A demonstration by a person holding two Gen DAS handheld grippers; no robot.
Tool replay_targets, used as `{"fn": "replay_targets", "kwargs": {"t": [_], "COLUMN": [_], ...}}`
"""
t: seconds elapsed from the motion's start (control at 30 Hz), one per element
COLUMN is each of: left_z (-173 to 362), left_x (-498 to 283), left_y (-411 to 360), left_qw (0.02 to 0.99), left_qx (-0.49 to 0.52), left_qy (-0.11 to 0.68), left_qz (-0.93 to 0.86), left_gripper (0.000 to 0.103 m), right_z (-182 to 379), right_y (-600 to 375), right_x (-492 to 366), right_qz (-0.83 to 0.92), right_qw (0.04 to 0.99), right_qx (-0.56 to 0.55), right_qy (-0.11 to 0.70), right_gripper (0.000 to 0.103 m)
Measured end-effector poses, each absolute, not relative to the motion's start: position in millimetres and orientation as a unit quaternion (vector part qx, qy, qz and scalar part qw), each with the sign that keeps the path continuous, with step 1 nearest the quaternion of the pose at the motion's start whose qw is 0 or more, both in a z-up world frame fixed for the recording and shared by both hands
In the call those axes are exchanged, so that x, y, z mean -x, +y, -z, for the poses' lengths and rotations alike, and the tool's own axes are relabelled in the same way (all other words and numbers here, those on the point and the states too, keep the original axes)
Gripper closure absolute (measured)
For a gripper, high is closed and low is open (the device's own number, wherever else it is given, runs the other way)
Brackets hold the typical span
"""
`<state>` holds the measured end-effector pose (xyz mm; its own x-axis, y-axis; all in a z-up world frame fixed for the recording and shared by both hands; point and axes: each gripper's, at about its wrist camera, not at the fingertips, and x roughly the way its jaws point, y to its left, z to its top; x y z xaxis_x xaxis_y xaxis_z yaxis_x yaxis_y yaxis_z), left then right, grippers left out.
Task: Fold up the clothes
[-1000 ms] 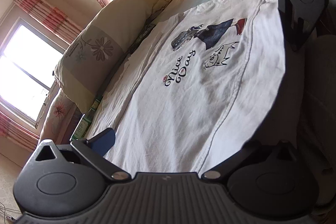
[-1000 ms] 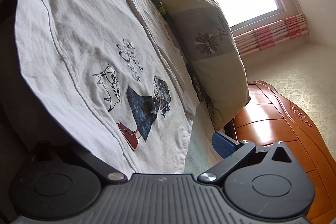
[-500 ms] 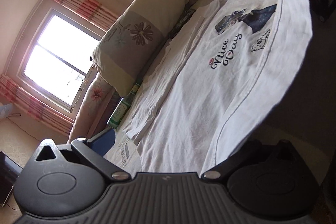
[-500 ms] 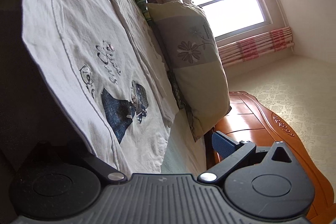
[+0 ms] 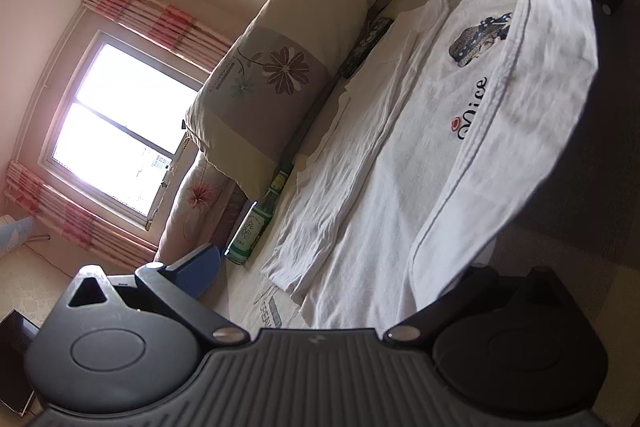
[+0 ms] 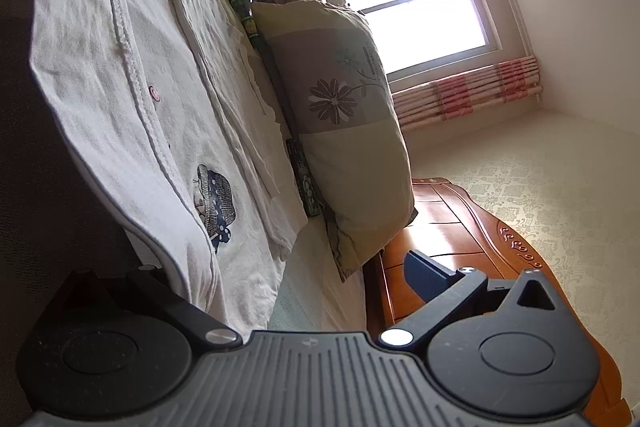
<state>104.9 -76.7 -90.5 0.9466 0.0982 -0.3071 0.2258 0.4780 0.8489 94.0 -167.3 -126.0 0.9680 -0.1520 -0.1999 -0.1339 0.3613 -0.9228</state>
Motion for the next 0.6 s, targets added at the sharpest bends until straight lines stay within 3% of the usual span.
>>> {"fn": "replay_targets", "kwargs": {"t": [0.6], "left_z": [75], "left_x": [-232], "left_y": [-88], "left_qw": [0.842], "left_qx": [-0.521], "left_qy": [0.138], "left_qz": [0.004], "left_gripper": [0.000], "right_z": [113], "right_y": [-151], "right_x": [-238], "right_qz": [0.056], "right_qw": [0.826], "right_qx": [0.552], "right_qy": [0.100], "right_gripper": [0.000]}}
